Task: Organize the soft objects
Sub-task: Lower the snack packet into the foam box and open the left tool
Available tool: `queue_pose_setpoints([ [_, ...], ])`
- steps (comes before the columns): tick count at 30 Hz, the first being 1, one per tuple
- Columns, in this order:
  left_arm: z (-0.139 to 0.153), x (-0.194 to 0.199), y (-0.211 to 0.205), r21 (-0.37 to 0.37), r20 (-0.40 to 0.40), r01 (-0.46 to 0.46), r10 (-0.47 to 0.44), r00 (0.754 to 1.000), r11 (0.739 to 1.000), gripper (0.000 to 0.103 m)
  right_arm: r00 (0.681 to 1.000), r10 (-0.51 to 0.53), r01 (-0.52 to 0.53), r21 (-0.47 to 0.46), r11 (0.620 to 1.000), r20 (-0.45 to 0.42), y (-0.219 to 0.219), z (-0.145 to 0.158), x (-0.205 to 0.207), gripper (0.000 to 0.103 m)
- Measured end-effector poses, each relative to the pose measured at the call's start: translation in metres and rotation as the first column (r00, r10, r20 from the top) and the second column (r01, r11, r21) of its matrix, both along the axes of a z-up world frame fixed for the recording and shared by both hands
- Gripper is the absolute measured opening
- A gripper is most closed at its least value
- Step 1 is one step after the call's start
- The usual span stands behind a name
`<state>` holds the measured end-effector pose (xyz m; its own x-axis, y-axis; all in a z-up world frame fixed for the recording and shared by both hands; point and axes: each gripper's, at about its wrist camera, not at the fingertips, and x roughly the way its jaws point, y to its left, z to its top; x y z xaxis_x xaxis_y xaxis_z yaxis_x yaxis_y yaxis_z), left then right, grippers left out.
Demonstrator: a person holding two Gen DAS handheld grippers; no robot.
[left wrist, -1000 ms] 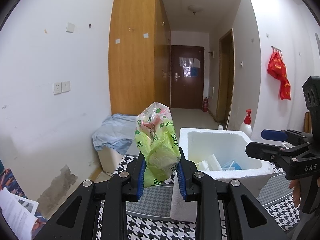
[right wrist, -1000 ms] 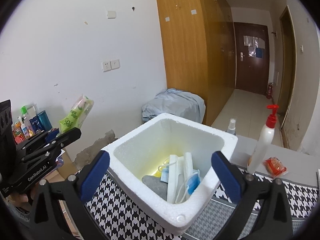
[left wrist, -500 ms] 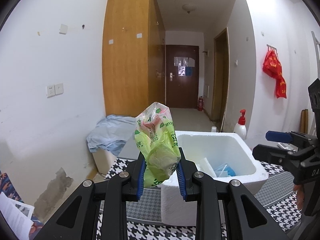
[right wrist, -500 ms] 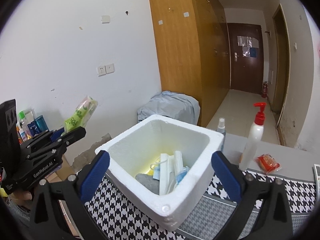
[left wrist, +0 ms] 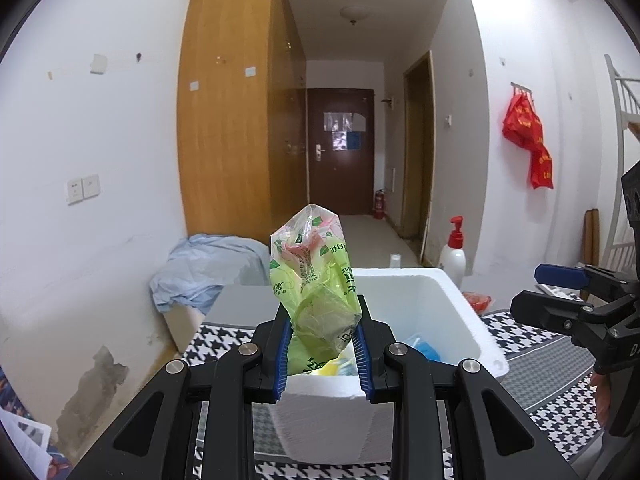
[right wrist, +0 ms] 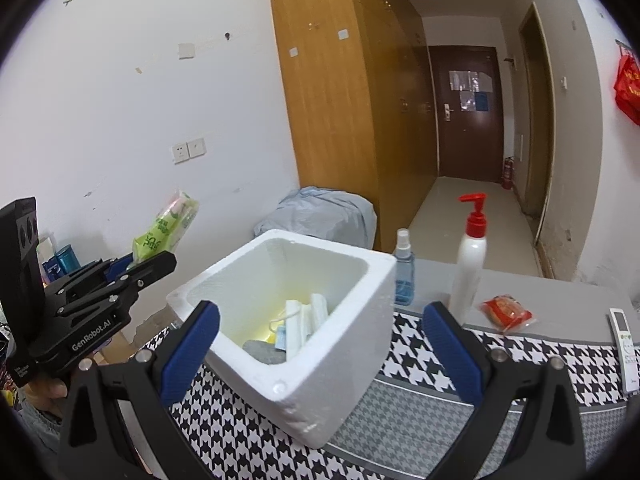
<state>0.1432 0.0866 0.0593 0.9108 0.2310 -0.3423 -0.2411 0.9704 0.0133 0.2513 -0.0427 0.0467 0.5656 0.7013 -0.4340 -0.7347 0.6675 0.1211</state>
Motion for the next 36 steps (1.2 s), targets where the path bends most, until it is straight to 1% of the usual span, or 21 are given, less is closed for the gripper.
queue_pose_setpoints([
  [19,-0.005,0.023,-0.022,-0.005,-0.033,0.090,-0.090,0.995,0.996,0.029,0.997,-0.079,0.079,0.003,0.997,-0.007,-0.033,-0.002,0.002,0.103],
  [36,-0.012,0.047,-0.026,-0.033,-0.074,0.126,-0.128,0.989,0.992,0.029,0.991,-0.132,0.132,0.005,0.991,-0.018,-0.054,-0.006,0.005,0.103],
])
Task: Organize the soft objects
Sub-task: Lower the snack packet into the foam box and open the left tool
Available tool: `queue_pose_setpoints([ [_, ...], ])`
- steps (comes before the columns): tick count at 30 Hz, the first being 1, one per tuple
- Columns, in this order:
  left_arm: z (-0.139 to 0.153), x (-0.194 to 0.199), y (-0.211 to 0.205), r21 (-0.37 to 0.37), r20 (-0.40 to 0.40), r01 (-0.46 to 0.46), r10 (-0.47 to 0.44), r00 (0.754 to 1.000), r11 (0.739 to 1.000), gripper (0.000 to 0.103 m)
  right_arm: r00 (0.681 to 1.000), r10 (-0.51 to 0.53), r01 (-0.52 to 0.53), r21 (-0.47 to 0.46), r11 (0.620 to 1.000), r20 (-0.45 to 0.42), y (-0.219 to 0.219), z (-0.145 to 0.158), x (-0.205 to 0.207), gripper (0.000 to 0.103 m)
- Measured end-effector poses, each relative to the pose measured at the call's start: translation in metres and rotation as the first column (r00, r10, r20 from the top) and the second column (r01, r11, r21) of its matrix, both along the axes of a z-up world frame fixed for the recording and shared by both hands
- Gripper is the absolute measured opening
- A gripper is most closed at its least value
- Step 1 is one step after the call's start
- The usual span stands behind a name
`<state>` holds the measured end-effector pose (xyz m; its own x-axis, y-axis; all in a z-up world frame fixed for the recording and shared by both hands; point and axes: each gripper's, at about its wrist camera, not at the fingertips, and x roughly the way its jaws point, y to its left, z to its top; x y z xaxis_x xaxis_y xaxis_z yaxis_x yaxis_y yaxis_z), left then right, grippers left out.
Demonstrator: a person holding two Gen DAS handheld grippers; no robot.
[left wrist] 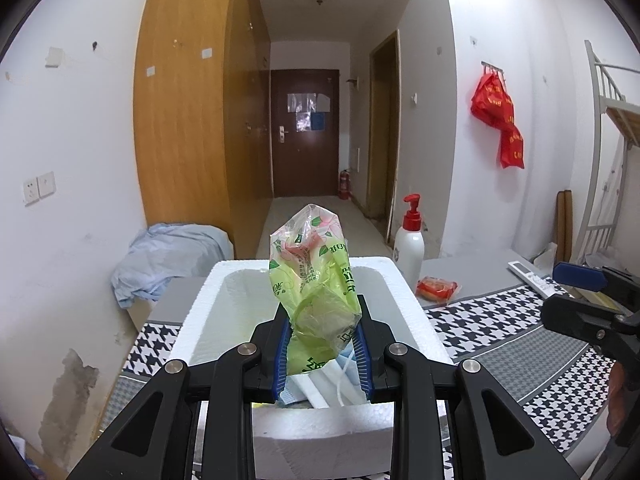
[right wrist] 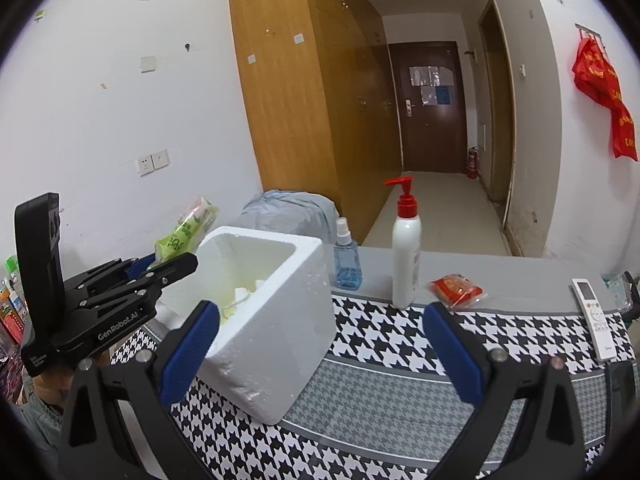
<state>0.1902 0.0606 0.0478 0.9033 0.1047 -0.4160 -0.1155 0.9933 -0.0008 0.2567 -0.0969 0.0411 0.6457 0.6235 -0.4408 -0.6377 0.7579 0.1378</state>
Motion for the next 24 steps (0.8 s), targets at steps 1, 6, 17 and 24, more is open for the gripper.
queue_pose_setpoints([
  [1,-0.001,0.001,0.000,0.000,-0.003,0.000,0.000,1.000,1.000,0.029,1.000,-0.002,0.002,-0.001,1.000,0.001,-0.001,0.000,0.000,0.103],
  [6,-0.003,0.006,0.002,-0.008,-0.018,0.001,-0.002,1.000,1.000,0.029,1.000,-0.013,0.013,-0.001,1.000,0.000,-0.004,0.000,0.002,0.103],
  [17,-0.010,0.016,0.006,-0.016,-0.045,-0.007,0.006,0.999,1.000,0.041,1.000,-0.017,0.017,-0.017,1.000,-0.013,-0.002,-0.003,0.004,0.103],
  [24,-0.008,0.011,0.001,-0.004,-0.017,-0.005,0.005,1.000,1.000,0.085,0.999,-0.024,0.023,-0.018,1.000,-0.022,-0.004,-0.005,0.006,0.103],
])
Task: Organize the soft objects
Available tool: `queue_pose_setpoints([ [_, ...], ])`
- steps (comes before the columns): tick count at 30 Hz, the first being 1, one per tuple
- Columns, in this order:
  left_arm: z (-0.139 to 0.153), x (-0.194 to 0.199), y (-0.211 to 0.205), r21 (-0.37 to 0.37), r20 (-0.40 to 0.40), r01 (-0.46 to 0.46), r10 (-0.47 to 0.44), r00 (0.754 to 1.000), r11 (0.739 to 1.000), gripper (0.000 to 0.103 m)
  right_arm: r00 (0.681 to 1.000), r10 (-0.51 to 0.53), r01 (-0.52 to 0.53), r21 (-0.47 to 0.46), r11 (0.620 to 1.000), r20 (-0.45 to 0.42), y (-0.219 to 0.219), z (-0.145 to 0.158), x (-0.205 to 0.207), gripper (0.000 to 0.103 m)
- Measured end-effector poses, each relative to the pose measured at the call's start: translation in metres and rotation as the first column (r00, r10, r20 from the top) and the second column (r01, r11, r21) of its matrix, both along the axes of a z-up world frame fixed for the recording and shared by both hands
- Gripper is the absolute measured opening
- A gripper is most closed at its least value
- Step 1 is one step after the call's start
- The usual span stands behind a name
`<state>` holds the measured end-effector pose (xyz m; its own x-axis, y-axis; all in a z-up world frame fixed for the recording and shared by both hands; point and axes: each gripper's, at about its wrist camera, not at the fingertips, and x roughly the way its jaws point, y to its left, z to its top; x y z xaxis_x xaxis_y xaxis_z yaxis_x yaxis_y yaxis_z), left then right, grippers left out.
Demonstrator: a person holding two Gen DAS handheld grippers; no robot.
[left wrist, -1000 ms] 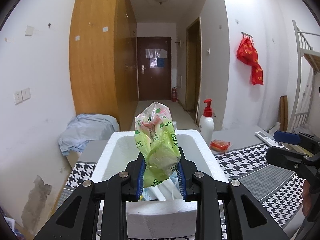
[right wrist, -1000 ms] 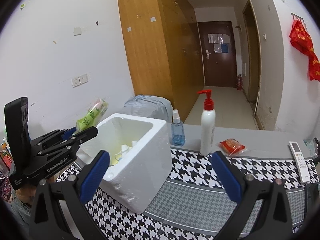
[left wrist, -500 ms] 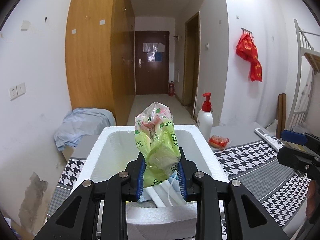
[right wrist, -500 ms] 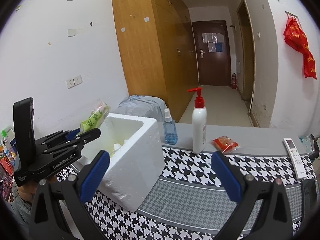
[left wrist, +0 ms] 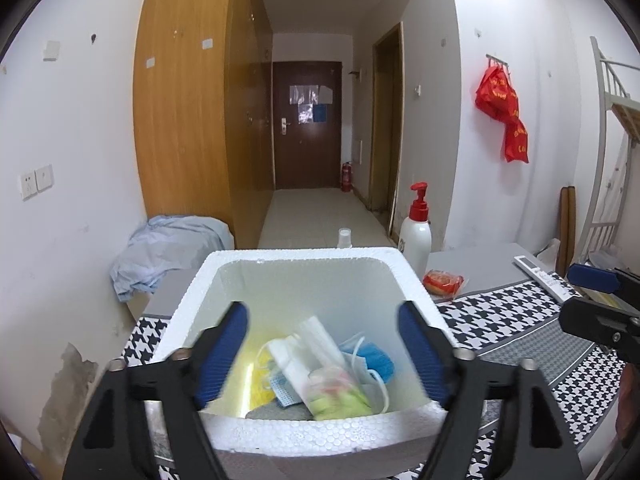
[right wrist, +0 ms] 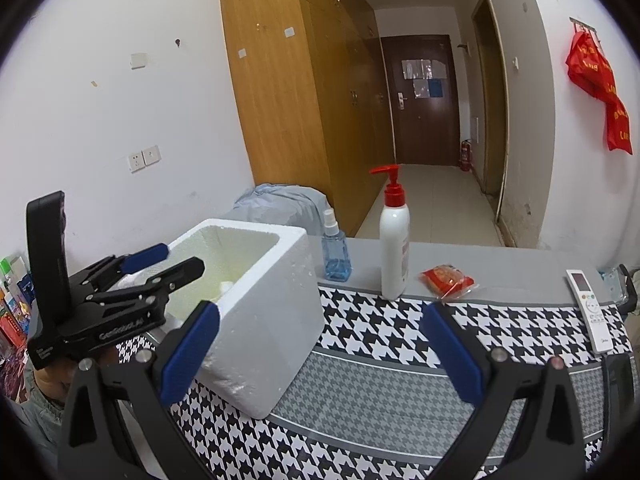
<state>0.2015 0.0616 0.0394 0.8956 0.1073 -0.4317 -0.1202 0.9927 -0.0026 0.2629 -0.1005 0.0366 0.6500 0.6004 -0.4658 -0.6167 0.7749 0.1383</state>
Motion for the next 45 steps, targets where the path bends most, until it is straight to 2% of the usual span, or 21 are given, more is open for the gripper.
queue_pose_setpoints([
  [3,0.001,-0.003,-0.001,0.004,0.015,-0.009,0.009,1.000,1.000,0.096,1.000,0.004,-0.004,0.000,1.000,0.002,0.000,0.000,0.000,0.103],
  [6,0.003,-0.006,0.000,0.000,0.029,-0.027,0.027,0.999,1.000,0.102,1.000,0.005,-0.005,-0.001,1.000,0.004,0.000,-0.001,-0.001,0.103],
  [19,0.005,-0.020,-0.001,0.014,0.042,-0.077,0.076,0.996,0.997,0.102,1.000,-0.007,0.007,0.004,1.000,0.021,-0.008,-0.002,-0.010,0.103],
  [45,0.029,-0.088,-0.036,0.030,0.115,-0.042,0.038,0.993,0.999,0.102,0.994,-0.012,0.007,0.040,0.999,0.113,-0.033,0.016,-0.075,0.103],
])
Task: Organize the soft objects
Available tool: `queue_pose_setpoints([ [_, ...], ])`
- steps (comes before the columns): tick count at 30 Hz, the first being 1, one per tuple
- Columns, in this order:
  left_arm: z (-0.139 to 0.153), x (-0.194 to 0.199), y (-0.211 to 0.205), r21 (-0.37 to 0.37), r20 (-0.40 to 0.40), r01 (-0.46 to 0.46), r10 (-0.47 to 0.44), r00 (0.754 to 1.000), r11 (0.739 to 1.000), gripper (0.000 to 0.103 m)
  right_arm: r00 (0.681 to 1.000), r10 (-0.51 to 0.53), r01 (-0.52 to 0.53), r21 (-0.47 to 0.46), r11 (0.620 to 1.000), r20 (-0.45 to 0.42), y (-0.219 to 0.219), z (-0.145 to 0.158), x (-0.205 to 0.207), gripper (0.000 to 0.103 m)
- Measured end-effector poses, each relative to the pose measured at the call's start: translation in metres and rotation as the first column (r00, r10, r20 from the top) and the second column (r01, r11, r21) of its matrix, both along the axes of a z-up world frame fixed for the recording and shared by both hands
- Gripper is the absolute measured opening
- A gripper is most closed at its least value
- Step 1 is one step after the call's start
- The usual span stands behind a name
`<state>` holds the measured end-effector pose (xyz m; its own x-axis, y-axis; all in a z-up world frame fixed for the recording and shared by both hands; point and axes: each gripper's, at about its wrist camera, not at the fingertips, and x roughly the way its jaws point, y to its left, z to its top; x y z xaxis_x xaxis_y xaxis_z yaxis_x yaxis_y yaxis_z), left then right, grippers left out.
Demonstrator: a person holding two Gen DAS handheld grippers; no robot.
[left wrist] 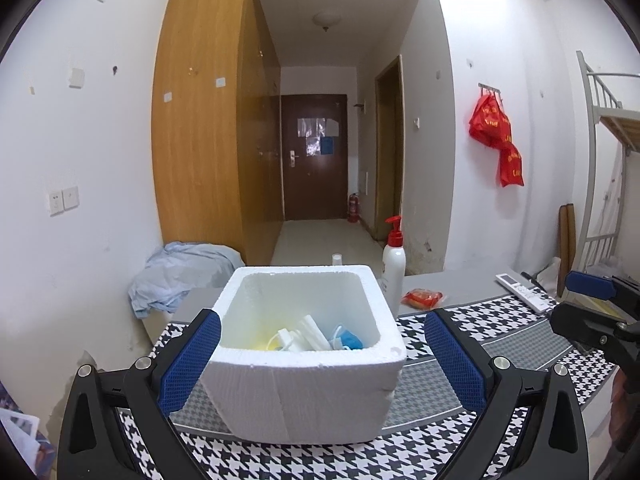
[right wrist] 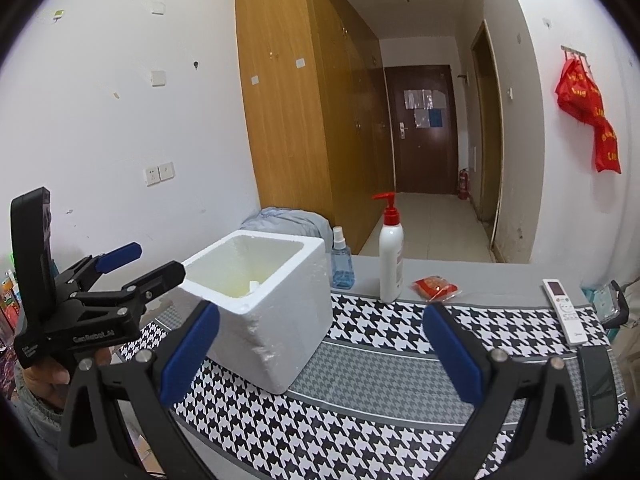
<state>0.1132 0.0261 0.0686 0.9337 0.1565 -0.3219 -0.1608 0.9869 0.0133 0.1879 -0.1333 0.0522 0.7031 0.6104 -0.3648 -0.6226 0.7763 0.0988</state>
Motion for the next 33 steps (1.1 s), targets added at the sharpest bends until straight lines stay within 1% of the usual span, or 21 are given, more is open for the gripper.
queue_pose_setpoints([
  [6,-0.005,-0.011,-0.006,-0.018,-0.009,0.008,-0.008,1.000,1.000,0.102,0.999,-0.017,0.017,-0.001,1.000,0.048,-0.003,-0.001,-0.015,0.103],
  [10,-0.008,-0.020,-0.011,-0.023,-0.009,0.005,-0.006,1.000,1.000,0.102,0.997,-0.032,0.034,-0.025,0.999,0.076,-0.002,-0.007,-0.024,0.103],
  [18,-0.009,-0.038,-0.015,-0.027,0.012,-0.003,0.004,1.000,1.000,0.102,0.996,-0.025,0.027,-0.013,1.000,0.083,-0.009,-0.010,-0.039,0.103],
  [24,-0.013,-0.053,-0.021,-0.003,0.046,-0.004,0.005,0.999,1.000,0.102,0.995,-0.041,0.042,-0.014,0.999,0.086,-0.013,-0.013,-0.050,0.103],
  [28,-0.016,-0.059,-0.025,0.014,0.050,-0.011,0.010,0.999,1.000,0.102,0.995,-0.043,0.044,-0.011,0.999,0.093,-0.016,-0.015,-0.059,0.103],
  [33,-0.017,-0.069,-0.027,0.010,0.063,-0.003,0.002,0.998,1.000,0.102,0.995,-0.040,0.039,0.019,0.999,0.090,-0.022,-0.015,-0.067,0.103],
])
